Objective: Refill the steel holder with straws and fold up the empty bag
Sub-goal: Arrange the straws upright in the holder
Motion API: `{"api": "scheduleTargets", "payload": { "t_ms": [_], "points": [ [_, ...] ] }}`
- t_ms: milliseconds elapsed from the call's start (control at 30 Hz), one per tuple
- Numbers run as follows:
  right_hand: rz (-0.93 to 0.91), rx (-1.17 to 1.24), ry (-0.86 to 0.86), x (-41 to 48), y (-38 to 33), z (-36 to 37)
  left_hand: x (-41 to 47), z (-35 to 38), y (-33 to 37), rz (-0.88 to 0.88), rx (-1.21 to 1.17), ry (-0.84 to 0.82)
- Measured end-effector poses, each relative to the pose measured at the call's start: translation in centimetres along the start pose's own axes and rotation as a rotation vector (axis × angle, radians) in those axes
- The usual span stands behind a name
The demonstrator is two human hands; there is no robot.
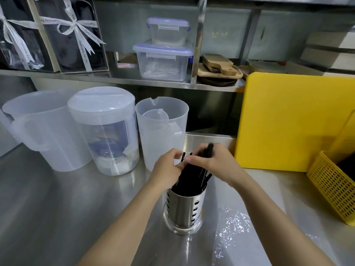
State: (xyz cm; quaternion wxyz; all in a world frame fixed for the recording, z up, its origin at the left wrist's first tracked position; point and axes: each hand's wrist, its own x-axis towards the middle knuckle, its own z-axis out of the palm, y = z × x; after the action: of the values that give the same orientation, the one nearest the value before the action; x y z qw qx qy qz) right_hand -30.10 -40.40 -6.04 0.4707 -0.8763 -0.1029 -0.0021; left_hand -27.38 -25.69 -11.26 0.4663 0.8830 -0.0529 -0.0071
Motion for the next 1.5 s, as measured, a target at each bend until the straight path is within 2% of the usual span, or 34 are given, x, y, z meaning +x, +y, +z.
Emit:
{"api": "scheduleTargets", "payload": {
  "t_ms": [100,233,367,567,700,833,933,1033,1133,1233,1300,1400,1500],
  "points": [
    [0.023,-0.004,0.068,0.4,0.7,0.2,0.0,0.1,-0.3,0.008,0.041,-0.015],
    [-0.024,-0.004,0.152,0.3,1.1,0.1,-0.3,0.0,-0.2,0.027,-0.031,0.015],
    [-0.069,0.033,0.214,0.4,1.2,-0.2,-0.5,-1.1,1.1,0.139,-0.018,0.205],
    [-0.130,0.050,0.177,0.2,0.7,-0.5,-0.9,-5.0,4.8,0.160,-0.396,0.344],
    [-0.212,-0.107,0.103,0.0,0.3,-0.2,-0.8,-7.2,6.1,0.031,-0.701,0.466],
    [-0.355,-0.027,0.087,-0.2,-0.5,-0.4,-0.7,-7.3,5.3,-0.163,-0.957,0.398],
    [-0.442,0.129,0.041,-0.5,-1.2,-0.6,-1.1,-6.4,4.6,-0.282,-1.196,0.272],
    [-0.551,0.126,0.050,-0.9,-1.9,-0.6,-1.6,-5.2,4.2,-0.421,-1.323,0.120],
    [-0.587,0.113,0.175,-1.2,-2.2,-0.6,-2.2,-4.0,3.9,-0.531,-1.286,-0.030],
    [-0.514,0.159,0.277,-1.2,-2.0,-0.8,-2.6,-3.4,3.4,-0.568,-1.140,-0.075],
    [-0.475,0.188,0.309,-1.5,-1.7,-0.9,-2.9,-3.4,3.0,-0.543,-1.005,-0.013],
    [-0.419,0.198,0.328,-1.9,-1.7,-1.2,-3.0,-3.5,2.2,-0.411,-0.706,0.155],
    [-0.297,0.138,0.231,-1.7,-1.2,-1.0,-3.5,-3.4,1.3,-0.236,-0.435,0.225]
  ]
}}
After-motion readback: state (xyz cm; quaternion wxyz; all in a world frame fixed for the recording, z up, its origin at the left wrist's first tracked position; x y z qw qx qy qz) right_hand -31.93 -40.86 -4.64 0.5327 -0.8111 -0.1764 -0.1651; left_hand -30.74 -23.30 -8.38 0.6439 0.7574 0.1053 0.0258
